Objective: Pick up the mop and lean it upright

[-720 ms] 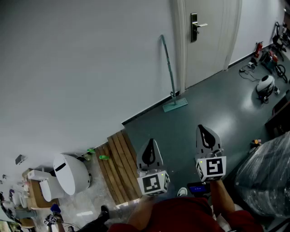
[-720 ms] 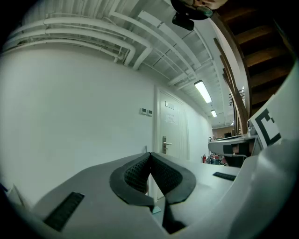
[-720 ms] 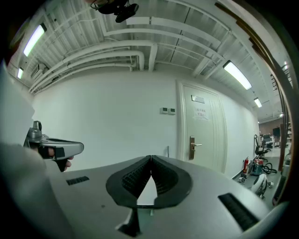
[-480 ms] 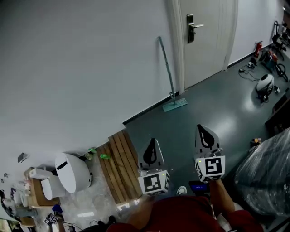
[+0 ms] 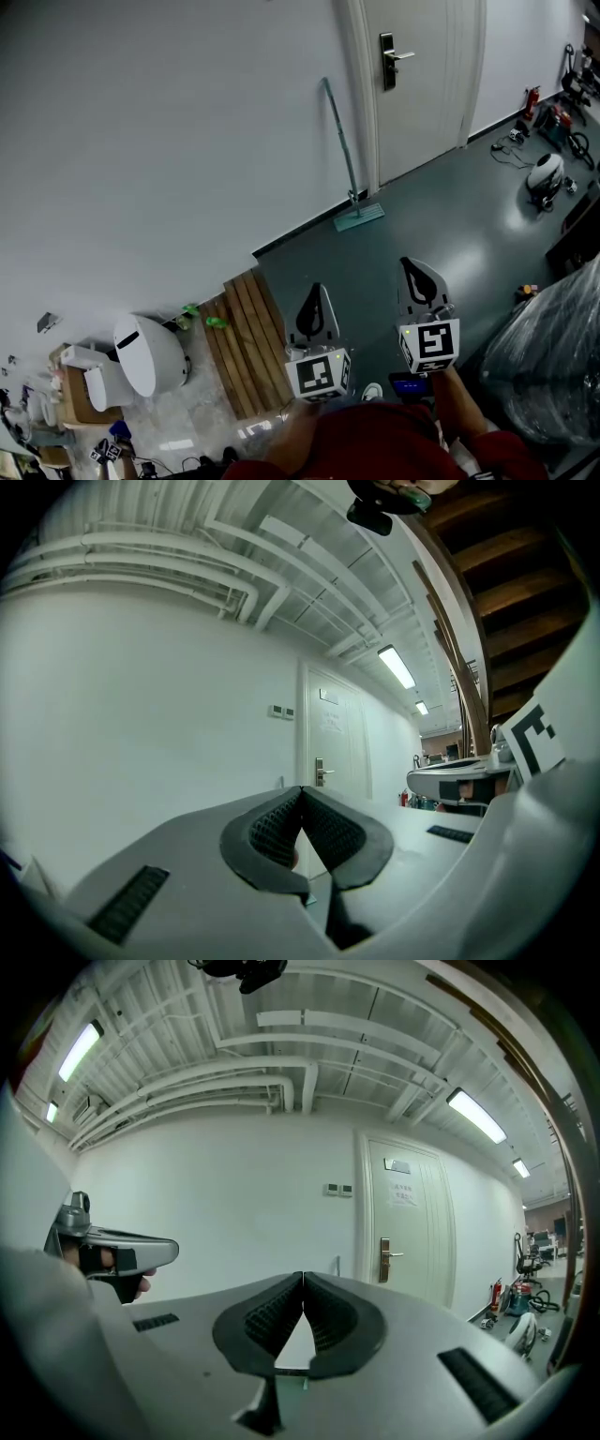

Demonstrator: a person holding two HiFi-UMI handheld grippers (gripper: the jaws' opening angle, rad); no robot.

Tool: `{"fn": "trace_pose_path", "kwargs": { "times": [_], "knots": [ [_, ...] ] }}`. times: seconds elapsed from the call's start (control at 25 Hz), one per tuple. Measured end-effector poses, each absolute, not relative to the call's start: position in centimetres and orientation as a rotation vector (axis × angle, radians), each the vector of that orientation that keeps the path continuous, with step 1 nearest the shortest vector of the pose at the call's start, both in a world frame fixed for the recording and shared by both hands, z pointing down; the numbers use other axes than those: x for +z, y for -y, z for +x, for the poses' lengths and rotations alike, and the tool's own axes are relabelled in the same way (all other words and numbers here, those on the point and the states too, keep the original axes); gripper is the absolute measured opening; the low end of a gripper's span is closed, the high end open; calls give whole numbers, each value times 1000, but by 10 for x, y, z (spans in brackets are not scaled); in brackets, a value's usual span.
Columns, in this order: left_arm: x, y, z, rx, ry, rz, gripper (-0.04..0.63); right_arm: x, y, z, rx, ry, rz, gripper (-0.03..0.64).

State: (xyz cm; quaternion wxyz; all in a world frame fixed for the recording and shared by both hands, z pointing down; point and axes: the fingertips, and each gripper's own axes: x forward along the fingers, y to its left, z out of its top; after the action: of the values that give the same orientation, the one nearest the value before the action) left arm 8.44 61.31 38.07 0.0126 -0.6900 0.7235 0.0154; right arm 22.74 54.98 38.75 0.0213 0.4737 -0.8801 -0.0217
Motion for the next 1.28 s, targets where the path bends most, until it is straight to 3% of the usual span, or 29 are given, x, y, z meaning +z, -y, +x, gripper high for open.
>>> {"fn": "trace_pose_path", "kwargs": {
  "times": [0.64, 1.28],
  "knots": [
    [391, -504, 54, 92, -2205, -2238, 12, 397, -455, 206, -29, 2681, 1543, 18],
    [381, -380, -21, 91, -2144, -2306, 12, 379, -337, 129, -93, 2649, 1585, 18]
  ]
}}
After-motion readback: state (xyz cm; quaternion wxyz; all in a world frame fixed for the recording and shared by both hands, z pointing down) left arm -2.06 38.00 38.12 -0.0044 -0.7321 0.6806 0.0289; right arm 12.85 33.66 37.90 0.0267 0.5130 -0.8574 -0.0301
